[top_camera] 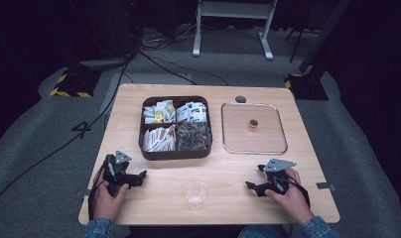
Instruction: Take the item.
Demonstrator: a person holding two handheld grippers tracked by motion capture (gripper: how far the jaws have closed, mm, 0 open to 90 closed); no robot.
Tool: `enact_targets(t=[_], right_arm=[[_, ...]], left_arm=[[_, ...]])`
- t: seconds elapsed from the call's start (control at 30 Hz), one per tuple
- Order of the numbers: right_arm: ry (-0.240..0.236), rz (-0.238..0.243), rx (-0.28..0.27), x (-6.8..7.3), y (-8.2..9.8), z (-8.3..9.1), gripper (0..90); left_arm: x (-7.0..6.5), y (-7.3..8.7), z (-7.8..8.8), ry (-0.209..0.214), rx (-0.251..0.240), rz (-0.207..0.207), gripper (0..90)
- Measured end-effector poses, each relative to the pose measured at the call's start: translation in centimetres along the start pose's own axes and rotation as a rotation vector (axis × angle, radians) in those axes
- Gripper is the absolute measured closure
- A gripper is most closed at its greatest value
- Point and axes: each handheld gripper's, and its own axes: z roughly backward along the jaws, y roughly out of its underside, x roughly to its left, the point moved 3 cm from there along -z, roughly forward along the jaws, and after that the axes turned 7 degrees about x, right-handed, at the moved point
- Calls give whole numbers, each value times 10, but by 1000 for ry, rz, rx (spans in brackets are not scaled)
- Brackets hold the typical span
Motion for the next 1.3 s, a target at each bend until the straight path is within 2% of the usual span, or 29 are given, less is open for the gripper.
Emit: enact_targets(t=[0.63, 0.8, 0.83, 1.2, 1.3], right_arm=[[-11, 1, 2, 0, -1, -1, 134], [-29, 4, 8, 0, -2, 1, 165], [-47, -7, -2, 1, -5, 4, 164], [-56, 2, -34, 5, -25, 23, 179], [-67, -6, -47, 7, -36, 30, 197]], left_arm=[[0, 0, 0, 3, 1, 1, 3], [0, 0, 0, 2, 1, 1, 3], [0, 0, 0, 3, 1, 2, 3], [0, 0, 0, 3, 1, 2, 3], [0, 0, 0, 3, 1, 2, 3]])
